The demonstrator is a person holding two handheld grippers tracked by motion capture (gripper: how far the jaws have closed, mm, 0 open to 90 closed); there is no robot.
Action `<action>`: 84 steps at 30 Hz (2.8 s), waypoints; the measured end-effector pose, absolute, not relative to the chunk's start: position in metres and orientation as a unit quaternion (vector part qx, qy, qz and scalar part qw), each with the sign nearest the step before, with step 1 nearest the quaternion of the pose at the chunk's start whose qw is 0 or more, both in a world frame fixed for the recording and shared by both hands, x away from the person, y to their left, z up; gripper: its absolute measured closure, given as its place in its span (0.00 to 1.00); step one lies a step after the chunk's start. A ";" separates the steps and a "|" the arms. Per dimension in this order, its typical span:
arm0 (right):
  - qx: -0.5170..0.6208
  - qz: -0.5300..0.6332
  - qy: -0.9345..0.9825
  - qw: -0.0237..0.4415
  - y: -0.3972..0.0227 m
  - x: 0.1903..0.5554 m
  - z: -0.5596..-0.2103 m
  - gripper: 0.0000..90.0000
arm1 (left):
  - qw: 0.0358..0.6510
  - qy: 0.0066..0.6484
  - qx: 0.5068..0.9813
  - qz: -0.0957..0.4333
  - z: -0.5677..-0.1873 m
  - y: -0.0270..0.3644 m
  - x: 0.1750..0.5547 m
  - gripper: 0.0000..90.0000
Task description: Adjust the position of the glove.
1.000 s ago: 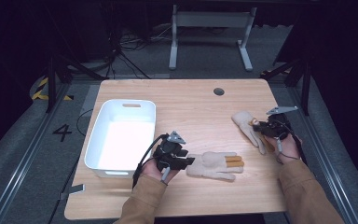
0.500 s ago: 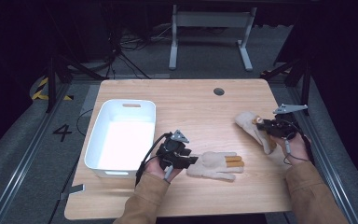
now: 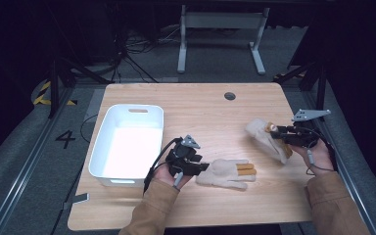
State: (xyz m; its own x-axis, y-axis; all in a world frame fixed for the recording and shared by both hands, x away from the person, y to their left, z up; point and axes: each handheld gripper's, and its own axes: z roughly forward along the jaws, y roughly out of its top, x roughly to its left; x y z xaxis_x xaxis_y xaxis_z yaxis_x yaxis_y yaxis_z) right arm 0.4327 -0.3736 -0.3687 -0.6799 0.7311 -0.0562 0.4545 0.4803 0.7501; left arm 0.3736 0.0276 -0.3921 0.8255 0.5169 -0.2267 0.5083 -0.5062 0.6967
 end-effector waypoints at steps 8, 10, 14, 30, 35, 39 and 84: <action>0.328 0.380 0.845 0.183 -0.369 0.424 -0.357 0.76 | 0.400 0.295 0.868 0.006 -0.391 0.028 0.374 0.65; 0.326 0.380 0.846 0.182 -0.368 0.424 -0.356 0.76 | 0.400 0.296 0.867 0.005 -0.391 0.027 0.374 0.65; 0.318 0.380 0.850 0.176 -0.364 0.421 -0.353 0.76 | 0.400 0.295 0.868 0.006 -0.391 0.028 0.374 0.65; 0.262 0.396 0.868 0.147 -0.342 0.413 -0.347 0.76 | 0.402 0.297 0.866 0.007 -0.390 0.031 0.374 0.65; 0.240 0.396 0.876 0.134 -0.331 0.412 -0.349 0.76 | 0.403 0.298 0.865 0.008 -0.389 0.033 0.374 0.65; 0.227 0.398 0.880 0.127 -0.324 0.411 -0.350 0.76 | 0.403 0.299 0.865 0.009 -0.389 0.034 0.374 0.65; 0.114 0.384 0.914 0.060 -0.252 0.397 -0.373 0.76 | 0.403 0.304 0.863 0.012 -0.389 0.038 0.372 0.65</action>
